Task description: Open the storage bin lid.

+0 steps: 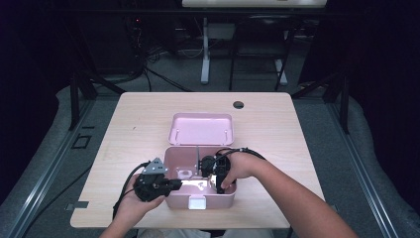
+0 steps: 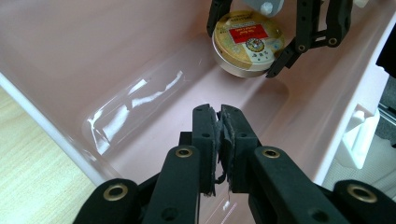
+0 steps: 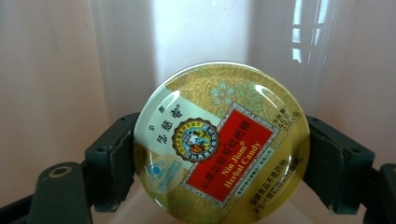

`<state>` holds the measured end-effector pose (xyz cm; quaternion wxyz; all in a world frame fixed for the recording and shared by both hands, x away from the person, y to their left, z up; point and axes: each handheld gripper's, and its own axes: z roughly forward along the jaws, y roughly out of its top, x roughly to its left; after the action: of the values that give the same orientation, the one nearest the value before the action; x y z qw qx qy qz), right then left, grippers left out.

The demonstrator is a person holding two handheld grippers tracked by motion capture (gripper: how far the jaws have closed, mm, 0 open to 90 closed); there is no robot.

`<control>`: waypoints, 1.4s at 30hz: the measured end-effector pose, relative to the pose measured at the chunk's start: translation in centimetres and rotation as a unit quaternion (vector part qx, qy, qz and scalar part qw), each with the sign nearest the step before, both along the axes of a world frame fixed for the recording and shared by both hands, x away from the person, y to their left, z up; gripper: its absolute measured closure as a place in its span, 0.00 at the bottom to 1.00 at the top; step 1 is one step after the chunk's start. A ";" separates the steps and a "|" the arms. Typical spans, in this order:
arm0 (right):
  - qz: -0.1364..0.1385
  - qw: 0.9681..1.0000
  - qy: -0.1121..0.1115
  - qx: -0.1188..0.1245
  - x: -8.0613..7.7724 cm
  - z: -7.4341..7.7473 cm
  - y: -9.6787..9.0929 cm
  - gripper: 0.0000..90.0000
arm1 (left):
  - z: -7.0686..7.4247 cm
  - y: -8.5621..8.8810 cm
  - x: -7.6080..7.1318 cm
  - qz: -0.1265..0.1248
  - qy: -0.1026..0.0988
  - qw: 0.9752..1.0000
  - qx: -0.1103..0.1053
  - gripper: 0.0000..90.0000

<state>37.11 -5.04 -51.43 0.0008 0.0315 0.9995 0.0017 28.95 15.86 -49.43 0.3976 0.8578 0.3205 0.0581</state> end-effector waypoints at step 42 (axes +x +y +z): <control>-0.011 0.999 0.000 0.031 -0.4 1.6 -0.3 0.20 | 0.0 -0.1 0.0 0.000 -0.002 1.000 0.002 0.93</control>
<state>36.70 -5.35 -49.84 0.0003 0.0429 0.9986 0.0324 28.90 15.78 -49.41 0.3966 0.8585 0.3195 0.0600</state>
